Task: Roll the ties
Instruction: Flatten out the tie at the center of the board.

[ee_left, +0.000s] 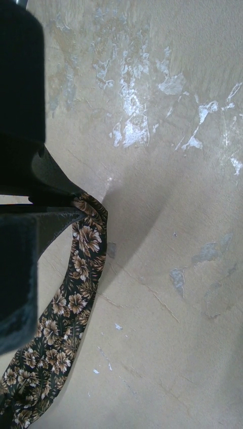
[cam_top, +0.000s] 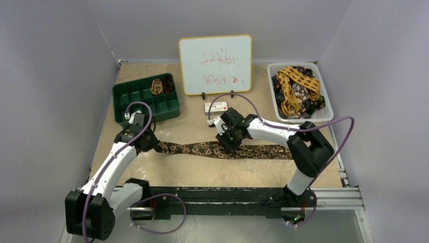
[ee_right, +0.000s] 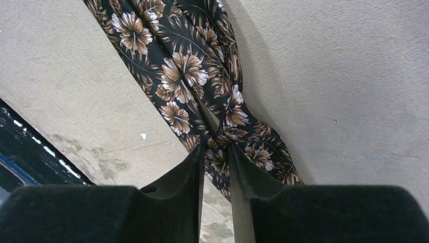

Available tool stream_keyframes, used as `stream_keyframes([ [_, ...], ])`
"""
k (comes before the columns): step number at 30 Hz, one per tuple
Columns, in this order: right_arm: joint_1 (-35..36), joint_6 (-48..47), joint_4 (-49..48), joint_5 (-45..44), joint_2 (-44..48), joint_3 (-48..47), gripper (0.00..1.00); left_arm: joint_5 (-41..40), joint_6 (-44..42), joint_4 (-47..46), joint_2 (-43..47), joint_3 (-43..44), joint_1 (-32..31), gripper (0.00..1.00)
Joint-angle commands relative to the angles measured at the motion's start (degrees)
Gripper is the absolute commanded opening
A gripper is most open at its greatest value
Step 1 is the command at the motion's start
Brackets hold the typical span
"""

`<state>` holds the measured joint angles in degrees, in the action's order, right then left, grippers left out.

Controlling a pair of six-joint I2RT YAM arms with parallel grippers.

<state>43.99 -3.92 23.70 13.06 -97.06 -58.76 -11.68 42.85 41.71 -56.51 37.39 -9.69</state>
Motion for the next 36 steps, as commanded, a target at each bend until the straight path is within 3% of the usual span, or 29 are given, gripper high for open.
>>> stream_keyframes([
  [1,0.4,-0.7,3.9,-1.0,-0.2,-2.2,0.26,0.2,-0.5,0.3,1.0,2.1,0.7,0.0],
  [10,0.3,2.7,5.7,-2.6,6.4,-5.7,0.37,-0.3,0.3,1.8,3.0,2.4,0.9,0.0],
  [18,0.4,7.0,1.5,3.4,1.8,-7.9,0.21,0.0,0.2,2.5,4.2,3.2,0.9,0.0],
  [28,0.2,6.2,3.4,-4.0,-7.5,-10.8,0.12,-2.0,-1.9,5.6,5.3,7.9,1.0,0.0],
  [32,0.2,1.8,7.5,0.3,-10.0,-13.0,0.13,-2.2,-3.1,5.7,5.3,9.0,1.1,0.0],
  [36,0.1,-1.9,9.9,10.4,-10.9,-14.1,0.15,-2.4,-3.6,5.6,4.0,9.8,1.1,0.0],
])
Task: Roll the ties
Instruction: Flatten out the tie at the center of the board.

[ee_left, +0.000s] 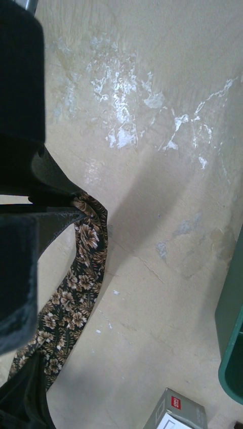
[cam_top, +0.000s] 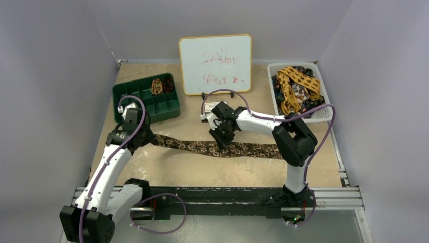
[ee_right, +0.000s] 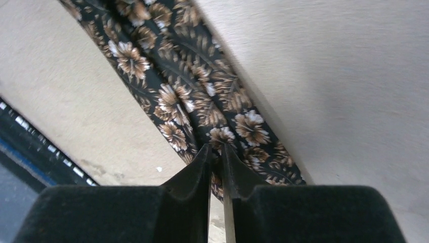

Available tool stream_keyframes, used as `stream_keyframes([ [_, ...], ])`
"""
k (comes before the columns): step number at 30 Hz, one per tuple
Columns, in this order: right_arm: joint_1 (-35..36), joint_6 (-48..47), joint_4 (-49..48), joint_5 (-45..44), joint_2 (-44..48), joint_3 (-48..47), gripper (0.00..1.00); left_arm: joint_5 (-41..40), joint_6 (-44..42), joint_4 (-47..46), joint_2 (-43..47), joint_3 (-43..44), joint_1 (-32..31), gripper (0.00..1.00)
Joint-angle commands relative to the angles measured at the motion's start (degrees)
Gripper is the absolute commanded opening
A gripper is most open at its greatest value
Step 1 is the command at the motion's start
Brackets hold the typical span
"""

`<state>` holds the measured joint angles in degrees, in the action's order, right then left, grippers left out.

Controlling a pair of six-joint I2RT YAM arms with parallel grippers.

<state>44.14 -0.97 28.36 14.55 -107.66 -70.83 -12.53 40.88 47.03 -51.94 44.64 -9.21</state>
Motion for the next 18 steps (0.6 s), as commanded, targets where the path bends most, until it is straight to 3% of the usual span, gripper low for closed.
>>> stream_keyframes([
  [1,0.0,-5.3,5.8,12.5,0.1,-2.2,0.15,-1.8,-1.7,0.3,-0.8,2.5,0.6,0.0],
  [3,0.0,-5.7,5.2,14.9,1.9,-2.7,0.19,-2.2,-1.6,0.1,-1.0,2.7,0.6,0.0],
  [8,0.0,-3.4,2.0,6.3,8.8,-2.4,0.33,-3.3,-1.9,-0.2,-1.4,2.7,1.0,0.0],
  [11,-0.1,-4.2,-0.8,6.1,11.8,0.7,0.44,-2.5,-2.0,-0.7,-1.9,2.5,1.1,0.0],
  [18,0.1,-6.6,-1.8,8.2,8.1,4.5,0.5,-0.5,-1.9,-1.7,-1.9,1.3,1.1,0.0],
])
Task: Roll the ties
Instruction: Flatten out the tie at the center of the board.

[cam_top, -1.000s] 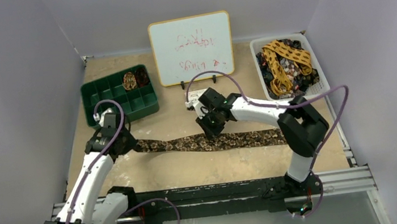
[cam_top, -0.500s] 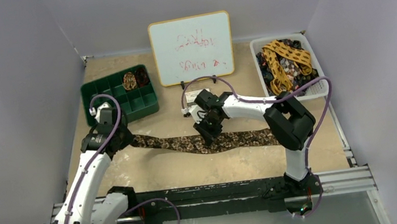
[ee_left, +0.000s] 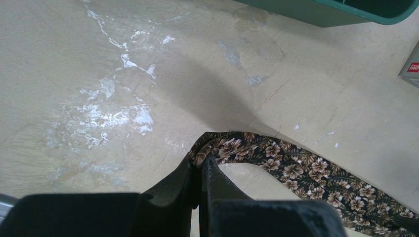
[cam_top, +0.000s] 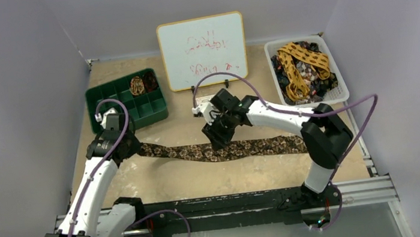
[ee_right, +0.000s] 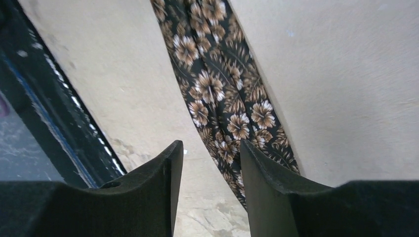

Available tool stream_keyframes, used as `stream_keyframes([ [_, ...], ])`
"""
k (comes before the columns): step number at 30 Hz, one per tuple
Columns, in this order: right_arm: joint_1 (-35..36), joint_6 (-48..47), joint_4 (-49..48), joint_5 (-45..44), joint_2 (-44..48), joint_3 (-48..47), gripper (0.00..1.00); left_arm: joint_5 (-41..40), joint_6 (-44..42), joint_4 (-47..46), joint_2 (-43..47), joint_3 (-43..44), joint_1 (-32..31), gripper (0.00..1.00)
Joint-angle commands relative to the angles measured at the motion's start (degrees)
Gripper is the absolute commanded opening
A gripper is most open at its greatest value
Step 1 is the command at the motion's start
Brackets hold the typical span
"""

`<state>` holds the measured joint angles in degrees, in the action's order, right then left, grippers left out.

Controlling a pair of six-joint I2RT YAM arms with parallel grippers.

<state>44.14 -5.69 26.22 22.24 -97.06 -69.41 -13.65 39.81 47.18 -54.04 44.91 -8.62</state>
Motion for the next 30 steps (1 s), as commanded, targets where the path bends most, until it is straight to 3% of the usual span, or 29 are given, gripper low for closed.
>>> stream_keyframes([
  [1,0.1,-1.8,0.0,0.3,-2.7,3.2,0.5,0.7,-0.7,-1.9,0.3,0.9,0.5,0.0],
  [13,0.9,-2.6,0.4,-2.2,-6.8,4.7,0.5,1.9,-0.5,-2.1,0.7,0.1,0.6,0.0],
  [25,1.1,-2.3,0.8,-2.9,-7.5,4.1,0.1,2.7,0.1,-2.4,0.6,-0.6,0.6,0.0],
  [30,1.1,-1.8,4.1,-1.5,-3.9,3.2,0.06,2.2,0.3,-1.8,1.0,-0.7,0.6,0.0],
])
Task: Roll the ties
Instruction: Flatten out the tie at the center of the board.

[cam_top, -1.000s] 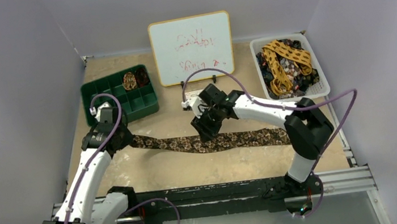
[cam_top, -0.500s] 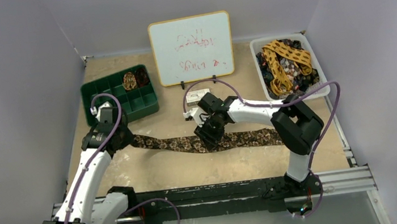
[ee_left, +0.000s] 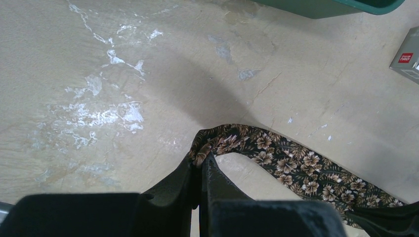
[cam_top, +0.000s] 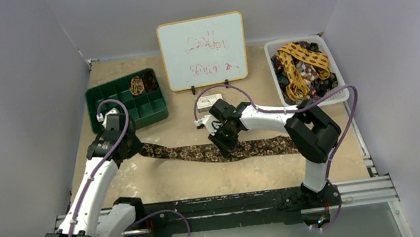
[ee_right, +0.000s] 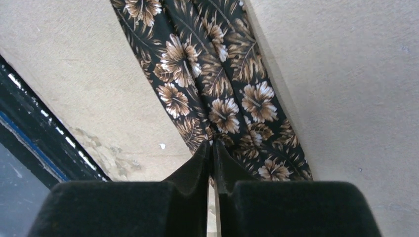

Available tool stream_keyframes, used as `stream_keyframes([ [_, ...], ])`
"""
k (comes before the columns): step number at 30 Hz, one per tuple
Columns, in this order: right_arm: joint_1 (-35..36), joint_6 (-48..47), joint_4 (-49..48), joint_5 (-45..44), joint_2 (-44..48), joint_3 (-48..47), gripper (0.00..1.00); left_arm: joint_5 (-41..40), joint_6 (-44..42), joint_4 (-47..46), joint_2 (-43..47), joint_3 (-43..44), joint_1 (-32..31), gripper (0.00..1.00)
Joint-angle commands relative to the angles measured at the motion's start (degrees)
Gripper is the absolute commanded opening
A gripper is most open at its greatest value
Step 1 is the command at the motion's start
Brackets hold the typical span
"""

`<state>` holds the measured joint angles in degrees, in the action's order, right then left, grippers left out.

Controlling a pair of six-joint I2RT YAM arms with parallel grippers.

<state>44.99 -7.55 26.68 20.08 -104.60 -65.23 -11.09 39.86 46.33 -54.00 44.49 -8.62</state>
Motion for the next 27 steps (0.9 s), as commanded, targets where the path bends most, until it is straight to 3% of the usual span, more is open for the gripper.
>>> stream_keyframes([
  [1,0.3,0.4,4.2,0.7,4.9,-1.0,0.06,-0.7,0.3,-0.6,1.1,-0.3,0.6,0.0],
  [8,-0.6,2.1,3.8,0.3,8.5,-1.1,0.05,-2.8,0.7,0.0,3.3,-1.1,0.6,0.0],
  [17,-3.9,3.9,0.7,-1.2,-0.5,-5.2,0.04,-2.8,0.5,-1.5,1.5,-1.3,0.6,0.0],
  [27,-6.4,5.5,0.9,-2.5,-1.1,-4.0,0.07,-2.7,-0.4,-2.6,0.2,-0.7,0.6,0.0],
])
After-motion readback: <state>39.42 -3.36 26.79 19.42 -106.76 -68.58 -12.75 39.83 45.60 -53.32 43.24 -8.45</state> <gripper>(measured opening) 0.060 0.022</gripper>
